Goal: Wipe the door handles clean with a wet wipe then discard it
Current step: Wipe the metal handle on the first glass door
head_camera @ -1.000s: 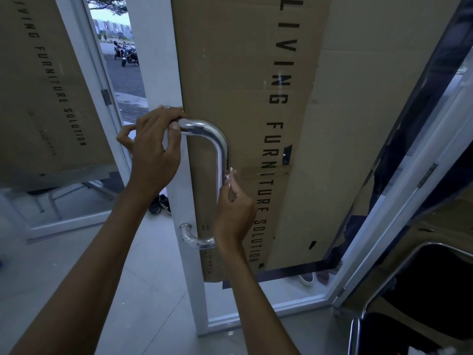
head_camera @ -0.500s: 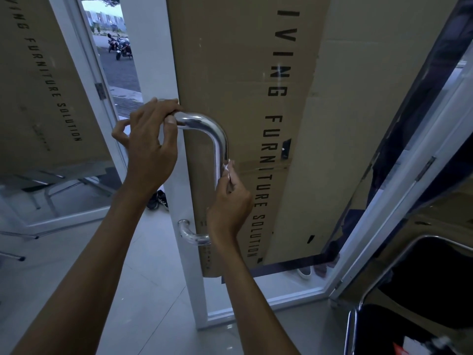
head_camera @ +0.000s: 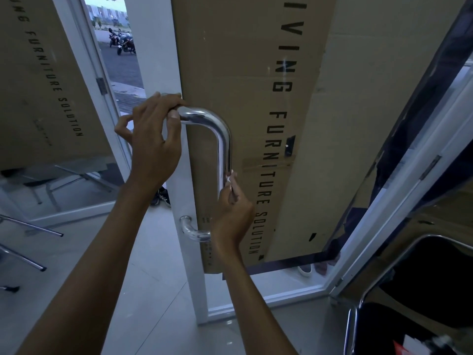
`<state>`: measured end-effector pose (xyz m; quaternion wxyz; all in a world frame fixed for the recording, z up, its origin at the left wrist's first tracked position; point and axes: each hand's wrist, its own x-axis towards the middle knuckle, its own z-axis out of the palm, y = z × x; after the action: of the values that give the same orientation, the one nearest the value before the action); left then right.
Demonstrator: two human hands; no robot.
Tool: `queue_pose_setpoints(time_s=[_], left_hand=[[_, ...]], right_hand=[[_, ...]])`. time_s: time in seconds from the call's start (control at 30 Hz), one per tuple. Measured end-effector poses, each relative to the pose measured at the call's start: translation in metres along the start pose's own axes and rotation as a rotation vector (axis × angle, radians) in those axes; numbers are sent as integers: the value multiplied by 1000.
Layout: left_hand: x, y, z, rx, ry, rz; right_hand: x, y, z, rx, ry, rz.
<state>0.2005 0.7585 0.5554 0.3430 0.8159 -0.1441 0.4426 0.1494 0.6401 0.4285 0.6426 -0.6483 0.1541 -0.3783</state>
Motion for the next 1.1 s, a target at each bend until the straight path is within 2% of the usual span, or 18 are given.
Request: queue_pose_setpoints(time_s=[0.23,0.4,0.73,0.97,1.1], left_hand=[[0,1,1,5,12,-13],[-1,3,2,-2,12,-16],[-1,2,3,-3,23,-18],[-1,2,4,4,26,-17],[-2,3,3,3,25,-23]], right_hand=[[8,-9,3,28,-8,-35],[-5,11,-4,-45,-7,34],[-4,13,-4,-40,-1,14],[-4,6,1,27,17,-9],[-10,15,-4,36,18,40]])
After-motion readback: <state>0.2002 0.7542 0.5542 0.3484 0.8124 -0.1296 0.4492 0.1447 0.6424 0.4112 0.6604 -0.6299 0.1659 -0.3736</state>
